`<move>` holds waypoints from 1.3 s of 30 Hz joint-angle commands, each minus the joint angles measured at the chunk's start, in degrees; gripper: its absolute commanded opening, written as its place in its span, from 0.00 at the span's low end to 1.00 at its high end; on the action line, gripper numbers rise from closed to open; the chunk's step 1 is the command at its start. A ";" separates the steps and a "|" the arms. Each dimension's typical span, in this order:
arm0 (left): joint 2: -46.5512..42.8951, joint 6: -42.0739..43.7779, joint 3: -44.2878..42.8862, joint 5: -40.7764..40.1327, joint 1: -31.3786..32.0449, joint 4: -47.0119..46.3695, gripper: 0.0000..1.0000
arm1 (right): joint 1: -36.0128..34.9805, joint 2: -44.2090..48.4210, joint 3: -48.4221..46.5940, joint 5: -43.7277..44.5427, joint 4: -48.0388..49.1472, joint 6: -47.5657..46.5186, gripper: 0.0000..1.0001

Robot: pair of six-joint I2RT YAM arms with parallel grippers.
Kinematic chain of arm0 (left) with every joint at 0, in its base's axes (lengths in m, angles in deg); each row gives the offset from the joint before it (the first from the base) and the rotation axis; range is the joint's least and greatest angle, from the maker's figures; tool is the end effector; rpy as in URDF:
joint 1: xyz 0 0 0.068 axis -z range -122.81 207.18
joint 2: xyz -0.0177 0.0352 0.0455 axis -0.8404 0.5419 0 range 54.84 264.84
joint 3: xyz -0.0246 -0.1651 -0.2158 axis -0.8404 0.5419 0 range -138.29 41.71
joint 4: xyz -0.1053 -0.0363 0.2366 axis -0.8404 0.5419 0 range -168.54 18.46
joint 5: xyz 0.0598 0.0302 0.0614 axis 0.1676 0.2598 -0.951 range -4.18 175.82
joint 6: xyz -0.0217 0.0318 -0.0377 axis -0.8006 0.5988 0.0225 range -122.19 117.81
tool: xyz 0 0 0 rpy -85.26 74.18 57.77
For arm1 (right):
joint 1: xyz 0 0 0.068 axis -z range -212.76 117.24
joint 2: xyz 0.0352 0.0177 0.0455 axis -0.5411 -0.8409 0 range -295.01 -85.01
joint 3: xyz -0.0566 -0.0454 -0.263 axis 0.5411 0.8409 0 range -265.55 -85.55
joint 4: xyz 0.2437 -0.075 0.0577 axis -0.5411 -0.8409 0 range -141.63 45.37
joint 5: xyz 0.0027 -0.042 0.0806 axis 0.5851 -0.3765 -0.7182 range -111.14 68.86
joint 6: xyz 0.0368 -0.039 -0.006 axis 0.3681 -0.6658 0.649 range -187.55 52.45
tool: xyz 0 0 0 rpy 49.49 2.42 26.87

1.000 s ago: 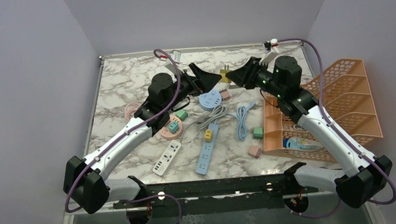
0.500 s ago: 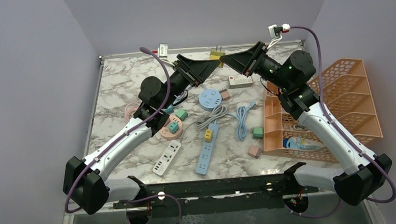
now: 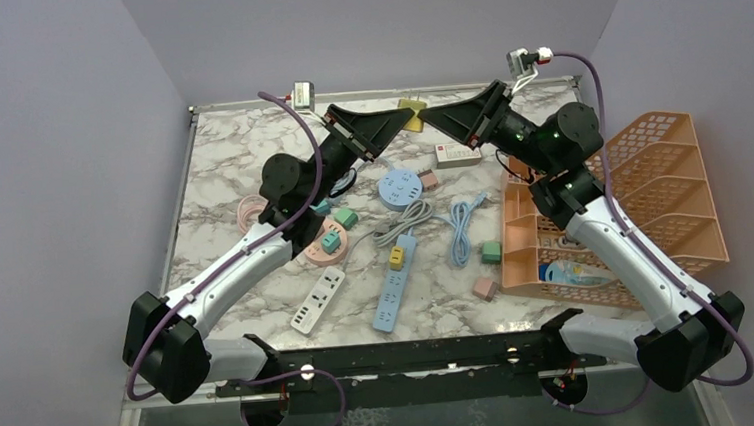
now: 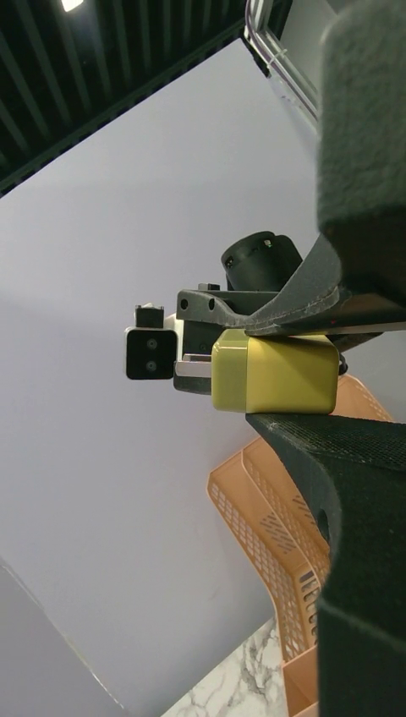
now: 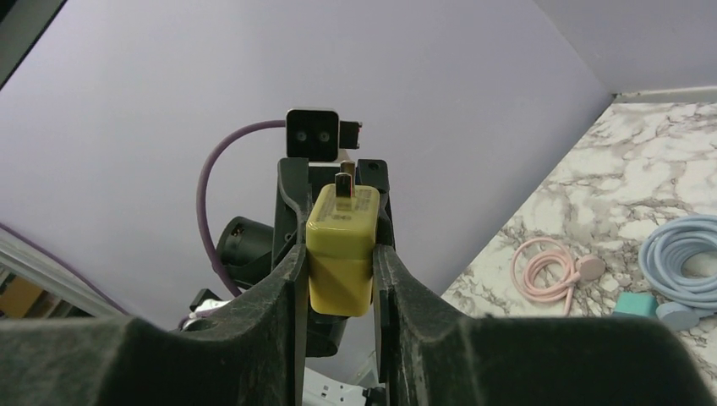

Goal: Insert the plug

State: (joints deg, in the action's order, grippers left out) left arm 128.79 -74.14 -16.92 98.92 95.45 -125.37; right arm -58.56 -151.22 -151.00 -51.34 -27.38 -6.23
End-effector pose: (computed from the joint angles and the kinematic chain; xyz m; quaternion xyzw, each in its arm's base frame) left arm 0.2242 -0.1870 0.4172 -0.0454 0.4934 -0.7429 0.4502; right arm 0.2262 0.1293 0.4416 -0.0225 0.6138 0.6460 0.4531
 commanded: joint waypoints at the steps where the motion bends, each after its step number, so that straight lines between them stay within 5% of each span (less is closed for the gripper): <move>1: 0.12 -0.08 1.38 2.41 0.30 -4.49 0.04 | -0.06 0.30 1.49 -0.68 1.61 -0.32 0.29; 7: -0.70 6.98 2.53 6.95 -0.25 -4.52 0.00 | -0.11 1.37 -1.08 -1.06 -7.14 -9.34 0.59; 18: 0.91 20.53 -4.96 38.77 -6.25 5.51 0.00 | -0.07 2.20 -10.75 -12.00 -28.25 -33.47 0.61; 26: 3.01 20.06 -9.81 44.91 -6.66 5.75 0.00 | -0.12 -0.44 -15.32 -19.55 -32.84 -36.88 0.51; 33: 3.50 19.51 -10.64 45.46 -6.71 5.80 0.01 | -0.12 -1.95 -13.25 -21.35 -26.58 -30.49 0.26; 36: 3.82 18.22 -10.99 44.46 -6.71 5.84 0.15 | -0.12 -2.18 -11.61 -22.62 -22.51 -27.43 0.14; 39: 3.64 15.68 -10.62 41.25 -6.71 5.86 0.43 | -0.11 -1.27 -9.21 -20.98 -16.67 -23.08 0.10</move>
State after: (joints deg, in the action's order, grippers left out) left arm 132.44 -55.75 -25.51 142.18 88.25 -118.12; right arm -58.28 -152.84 -163.02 -71.49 -52.62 -35.74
